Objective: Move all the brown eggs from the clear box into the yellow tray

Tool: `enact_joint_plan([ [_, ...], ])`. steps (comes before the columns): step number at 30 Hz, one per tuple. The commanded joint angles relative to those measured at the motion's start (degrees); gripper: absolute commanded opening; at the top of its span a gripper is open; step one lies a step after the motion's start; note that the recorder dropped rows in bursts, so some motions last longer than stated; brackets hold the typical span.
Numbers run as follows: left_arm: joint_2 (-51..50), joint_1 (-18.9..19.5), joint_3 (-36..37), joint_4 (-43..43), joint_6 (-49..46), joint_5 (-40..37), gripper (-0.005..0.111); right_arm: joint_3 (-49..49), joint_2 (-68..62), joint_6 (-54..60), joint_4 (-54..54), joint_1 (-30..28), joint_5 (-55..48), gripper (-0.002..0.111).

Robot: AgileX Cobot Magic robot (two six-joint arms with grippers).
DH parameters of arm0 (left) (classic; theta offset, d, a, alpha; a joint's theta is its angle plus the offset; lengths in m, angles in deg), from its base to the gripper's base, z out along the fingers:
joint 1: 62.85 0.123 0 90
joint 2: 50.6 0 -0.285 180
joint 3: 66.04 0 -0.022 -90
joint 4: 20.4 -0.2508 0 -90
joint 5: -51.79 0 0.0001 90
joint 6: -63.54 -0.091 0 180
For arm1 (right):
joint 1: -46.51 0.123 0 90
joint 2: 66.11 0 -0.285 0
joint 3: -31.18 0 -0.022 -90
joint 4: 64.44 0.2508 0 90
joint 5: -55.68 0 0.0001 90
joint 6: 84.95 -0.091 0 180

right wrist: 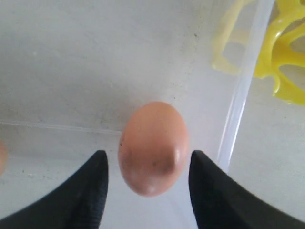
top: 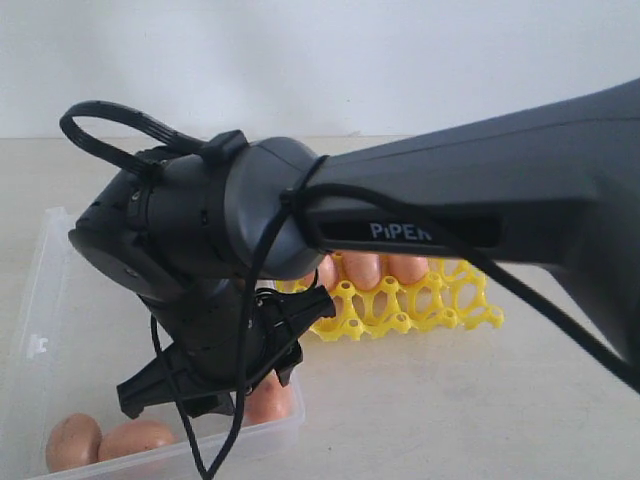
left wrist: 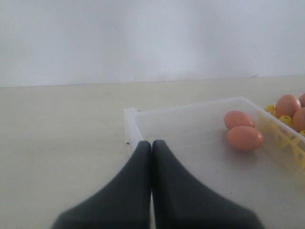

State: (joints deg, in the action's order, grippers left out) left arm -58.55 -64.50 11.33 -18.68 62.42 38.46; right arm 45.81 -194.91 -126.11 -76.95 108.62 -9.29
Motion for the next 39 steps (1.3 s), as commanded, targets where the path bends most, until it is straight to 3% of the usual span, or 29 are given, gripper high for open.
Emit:
enact_joint_plan([
  [1, 0.2, -0.2, -0.1, 0.3, 0.0, 0.1, -0.004, -2.6, 0.3, -0.9, 0.0, -0.3, 0.5, 0.050],
  [22, 0.2, -0.2, -0.1, 0.3, 0.0, 0.1, -0.004, -2.7, 0.3, 0.0, -0.4, -0.4, 6.0, 0.050],
  [39, 0.2, -0.2, -0.1, 0.3, 0.0, 0.1, -0.004, -2.7, -0.1, 18.6, 0.4, -0.4, 5.4, 0.050],
])
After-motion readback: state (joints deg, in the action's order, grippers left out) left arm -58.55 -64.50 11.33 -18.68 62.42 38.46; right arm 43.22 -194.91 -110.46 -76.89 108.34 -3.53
